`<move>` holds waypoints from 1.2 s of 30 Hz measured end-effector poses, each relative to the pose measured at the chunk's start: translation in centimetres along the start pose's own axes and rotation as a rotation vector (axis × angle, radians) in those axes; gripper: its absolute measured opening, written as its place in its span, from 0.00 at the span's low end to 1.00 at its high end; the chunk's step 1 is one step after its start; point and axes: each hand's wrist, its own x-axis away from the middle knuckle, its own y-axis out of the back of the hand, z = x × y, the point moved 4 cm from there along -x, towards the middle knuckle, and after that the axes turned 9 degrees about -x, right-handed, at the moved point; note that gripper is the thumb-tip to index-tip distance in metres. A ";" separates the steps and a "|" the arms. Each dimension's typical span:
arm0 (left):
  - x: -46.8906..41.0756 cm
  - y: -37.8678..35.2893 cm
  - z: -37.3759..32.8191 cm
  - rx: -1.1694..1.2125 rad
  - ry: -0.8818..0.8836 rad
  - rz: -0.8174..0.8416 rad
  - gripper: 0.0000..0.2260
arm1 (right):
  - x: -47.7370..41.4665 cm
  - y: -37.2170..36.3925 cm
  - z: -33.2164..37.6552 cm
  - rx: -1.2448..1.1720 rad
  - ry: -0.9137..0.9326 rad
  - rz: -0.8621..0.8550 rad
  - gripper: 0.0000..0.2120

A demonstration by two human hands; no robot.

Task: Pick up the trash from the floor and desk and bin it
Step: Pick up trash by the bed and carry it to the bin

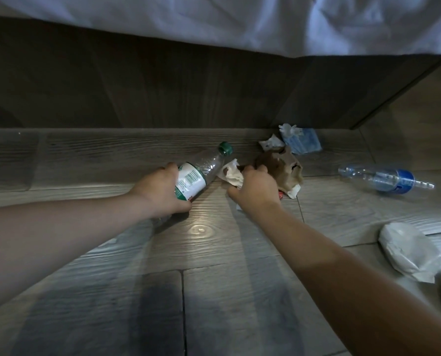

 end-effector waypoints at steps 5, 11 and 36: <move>0.0 -0.1 0.0 0.005 0.005 0.000 0.26 | 1.7 0.6 -1.8 -0.313 -0.064 -0.035 0.12; 0.0 -0.1 0.0 0.002 0.003 0.002 0.26 | 5.4 2.9 -3.9 -0.784 -0.196 -0.162 0.07; -0.1 0.0 0.0 -0.004 0.013 0.016 0.26 | -3.3 3.4 -7.6 -0.134 -0.178 -0.125 0.45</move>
